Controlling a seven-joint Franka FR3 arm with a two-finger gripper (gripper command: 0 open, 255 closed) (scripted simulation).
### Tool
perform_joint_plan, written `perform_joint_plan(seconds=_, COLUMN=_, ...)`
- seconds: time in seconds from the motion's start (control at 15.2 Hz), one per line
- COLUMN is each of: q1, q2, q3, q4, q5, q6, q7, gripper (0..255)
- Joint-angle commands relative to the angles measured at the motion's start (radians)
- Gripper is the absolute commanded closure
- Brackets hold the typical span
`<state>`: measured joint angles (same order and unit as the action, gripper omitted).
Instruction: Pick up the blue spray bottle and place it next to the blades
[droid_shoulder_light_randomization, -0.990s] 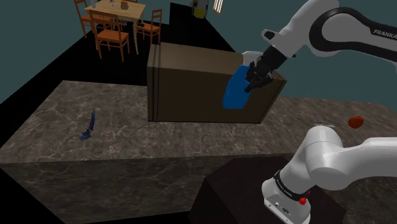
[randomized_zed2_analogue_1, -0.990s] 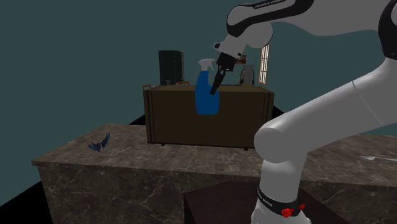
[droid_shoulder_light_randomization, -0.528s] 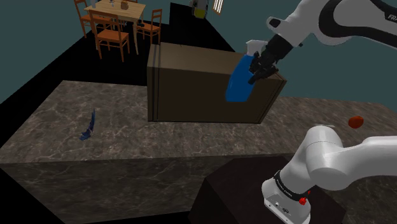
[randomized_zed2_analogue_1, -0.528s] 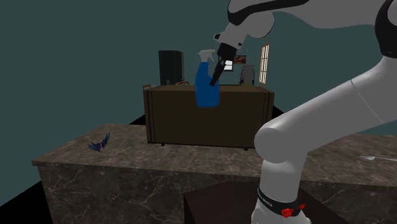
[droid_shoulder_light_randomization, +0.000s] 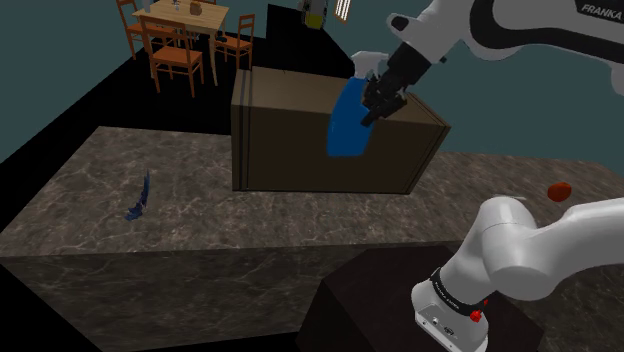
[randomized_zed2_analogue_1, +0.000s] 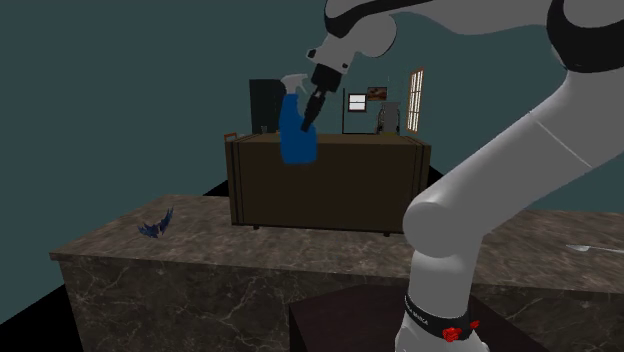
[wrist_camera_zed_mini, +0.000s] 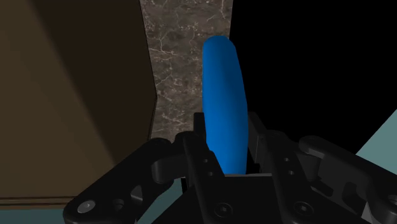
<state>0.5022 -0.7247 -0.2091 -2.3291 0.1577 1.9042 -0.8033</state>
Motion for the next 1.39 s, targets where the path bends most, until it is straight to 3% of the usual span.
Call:
perform_joint_plan(seconds=0.0, q1=0.018, q2=0.054, q3=0.024, q4=0.028, q5=0.017, q6=0.032, q7=0.025, gripper=255)
perform_joint_plan(seconds=0.66, q1=0.091, q2=0.365, q3=0.125, q4=0.256, q5=0.067, q6=0.141, q7=0.146, gripper=255)
perform_joint_plan(seconds=1.32, q1=0.141, q2=0.711, q3=0.198, q4=0.615, q5=0.054, q6=0.154, q7=0.272, gripper=255)
